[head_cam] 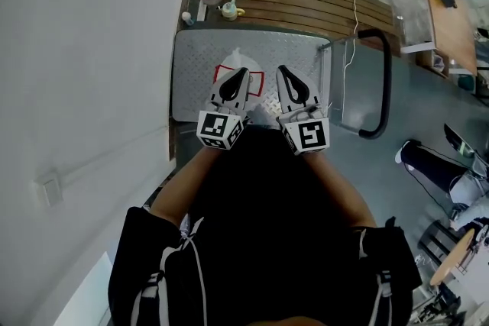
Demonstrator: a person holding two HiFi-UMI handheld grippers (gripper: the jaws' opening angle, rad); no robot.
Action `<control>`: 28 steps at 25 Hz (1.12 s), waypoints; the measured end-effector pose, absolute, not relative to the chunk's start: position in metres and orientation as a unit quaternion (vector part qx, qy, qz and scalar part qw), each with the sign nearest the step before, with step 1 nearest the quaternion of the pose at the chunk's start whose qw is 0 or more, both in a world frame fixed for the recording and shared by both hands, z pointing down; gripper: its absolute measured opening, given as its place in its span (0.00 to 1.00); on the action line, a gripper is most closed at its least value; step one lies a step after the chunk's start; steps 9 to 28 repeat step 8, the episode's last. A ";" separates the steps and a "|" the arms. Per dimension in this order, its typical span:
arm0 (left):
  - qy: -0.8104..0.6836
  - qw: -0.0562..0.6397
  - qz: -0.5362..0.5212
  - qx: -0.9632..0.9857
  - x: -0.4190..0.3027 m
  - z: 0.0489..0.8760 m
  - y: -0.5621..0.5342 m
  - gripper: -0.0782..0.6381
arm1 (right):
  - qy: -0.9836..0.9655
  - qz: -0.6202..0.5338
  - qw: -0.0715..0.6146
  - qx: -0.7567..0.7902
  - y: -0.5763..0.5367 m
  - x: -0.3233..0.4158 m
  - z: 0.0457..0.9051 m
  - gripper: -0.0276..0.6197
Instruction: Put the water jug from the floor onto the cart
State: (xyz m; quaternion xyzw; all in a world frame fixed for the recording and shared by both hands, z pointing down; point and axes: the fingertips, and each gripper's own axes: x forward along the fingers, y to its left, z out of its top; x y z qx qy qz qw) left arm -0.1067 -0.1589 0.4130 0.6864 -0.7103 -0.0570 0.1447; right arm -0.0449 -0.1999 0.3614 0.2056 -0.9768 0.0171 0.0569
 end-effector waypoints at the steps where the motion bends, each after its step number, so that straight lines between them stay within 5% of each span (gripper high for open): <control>1: -0.711 0.144 -0.055 0.686 -0.107 0.414 -0.160 0.13 | -0.977 0.015 0.056 0.206 -0.201 -0.045 0.362 0.07; 28: -0.714 0.154 -0.038 0.682 -0.112 0.424 -0.168 0.13 | -0.976 0.013 0.058 0.208 -0.211 -0.050 0.365 0.07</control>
